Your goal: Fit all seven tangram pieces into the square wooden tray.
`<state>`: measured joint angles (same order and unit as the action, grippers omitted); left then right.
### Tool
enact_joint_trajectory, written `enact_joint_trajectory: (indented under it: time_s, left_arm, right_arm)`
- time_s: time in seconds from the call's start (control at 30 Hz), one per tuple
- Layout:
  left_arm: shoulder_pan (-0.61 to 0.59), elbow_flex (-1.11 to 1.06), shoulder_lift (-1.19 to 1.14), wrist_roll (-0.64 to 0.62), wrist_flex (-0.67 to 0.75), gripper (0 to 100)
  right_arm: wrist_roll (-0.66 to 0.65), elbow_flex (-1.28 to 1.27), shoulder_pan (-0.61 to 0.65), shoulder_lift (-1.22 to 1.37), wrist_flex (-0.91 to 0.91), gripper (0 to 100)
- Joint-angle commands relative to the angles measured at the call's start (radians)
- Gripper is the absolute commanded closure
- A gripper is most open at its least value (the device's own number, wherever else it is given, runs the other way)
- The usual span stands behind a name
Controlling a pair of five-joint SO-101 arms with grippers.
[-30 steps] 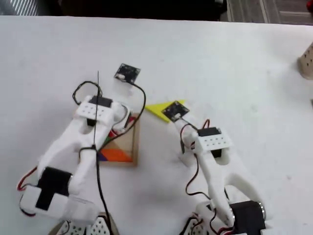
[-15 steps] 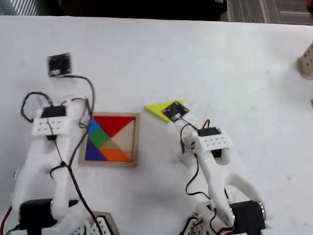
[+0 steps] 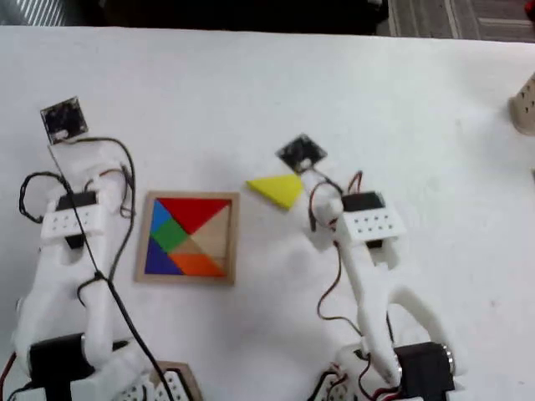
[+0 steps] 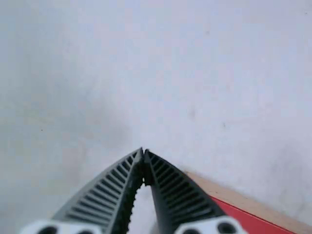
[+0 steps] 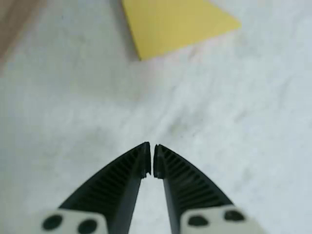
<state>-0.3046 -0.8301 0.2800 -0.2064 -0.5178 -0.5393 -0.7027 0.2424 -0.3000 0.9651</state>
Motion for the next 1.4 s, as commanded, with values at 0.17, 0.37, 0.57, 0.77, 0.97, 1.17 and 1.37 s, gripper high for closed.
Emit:
enact_joint_trajectory:
  time_s: [0.17, 0.37, 0.57, 0.77, 0.97, 1.17, 1.37]
  left_arm:
    - [-0.01, 0.023, -0.002, -0.011, 0.031, 97]
    - [-0.005, 0.023, -0.002, -0.011, 0.032, 97]
    - [-0.005, 0.032, -0.004, -0.011, 0.032, 97]
    - [-0.005, 0.034, -0.004, -0.011, 0.032, 97]
    - [-0.005, 0.034, -0.004, -0.011, 0.032, 97]
    - [-0.005, 0.032, -0.004, -0.011, 0.032, 97]
    - [-0.005, 0.032, -0.004, -0.011, 0.032, 97]
  right_arm:
    - [0.023, 0.278, 0.022, 0.28, -0.133, 98.0]
    - [0.023, 0.494, 0.022, 0.562, -0.228, 98.1]
    - [0.031, 0.651, 0.068, 0.647, -0.225, 98.1]
    - [0.021, 0.703, 0.145, 0.748, -0.292, 98.1]
    - [-0.132, 0.704, 0.071, 0.828, -0.254, 98.1]
    - [-0.198, 0.695, -0.027, 0.757, -0.101, 98.1]
    - [-0.193, 0.647, -0.096, 0.754, -0.099, 98.1]
